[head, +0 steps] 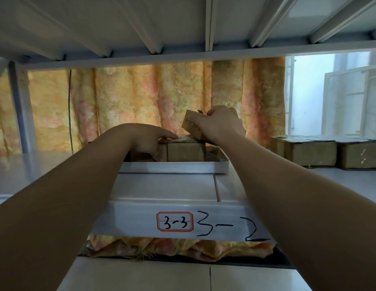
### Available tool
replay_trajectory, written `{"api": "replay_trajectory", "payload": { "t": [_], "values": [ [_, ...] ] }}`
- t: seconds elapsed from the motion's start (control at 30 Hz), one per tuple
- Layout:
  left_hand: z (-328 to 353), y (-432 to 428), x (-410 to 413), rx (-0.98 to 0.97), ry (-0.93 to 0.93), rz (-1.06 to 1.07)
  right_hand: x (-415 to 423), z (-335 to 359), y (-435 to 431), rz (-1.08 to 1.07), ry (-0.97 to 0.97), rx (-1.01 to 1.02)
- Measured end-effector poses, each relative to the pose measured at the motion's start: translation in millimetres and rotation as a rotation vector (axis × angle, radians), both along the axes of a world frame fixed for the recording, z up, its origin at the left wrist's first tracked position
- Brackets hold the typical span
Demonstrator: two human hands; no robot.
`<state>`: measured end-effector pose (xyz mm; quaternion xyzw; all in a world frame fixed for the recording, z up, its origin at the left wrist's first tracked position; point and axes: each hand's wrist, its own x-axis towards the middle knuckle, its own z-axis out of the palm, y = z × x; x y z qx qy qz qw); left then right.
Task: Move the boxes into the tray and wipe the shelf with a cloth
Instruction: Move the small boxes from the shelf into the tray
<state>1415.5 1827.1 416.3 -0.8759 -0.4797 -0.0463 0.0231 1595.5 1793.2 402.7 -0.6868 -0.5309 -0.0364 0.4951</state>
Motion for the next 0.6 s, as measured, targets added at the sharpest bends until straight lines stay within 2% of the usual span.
{"api": "replay_trajectory", "payload": {
  "t": [0.4,0.5,0.6],
  "values": [
    [-9.9,8.4,-8.0,0.039,-0.136,-0.081,-2.1,1.6,-5.1,0.017,0.002,0.037],
    [-7.7,4.3,-11.3,-0.059,-0.356,-0.142,-8.0,3.7,-10.7,0.063,0.026,0.087],
    [-3.8,2.7,-13.2,0.057,-0.716,-0.218,-25.1,11.1,-14.5,0.125,0.011,0.139]
  ]
}}
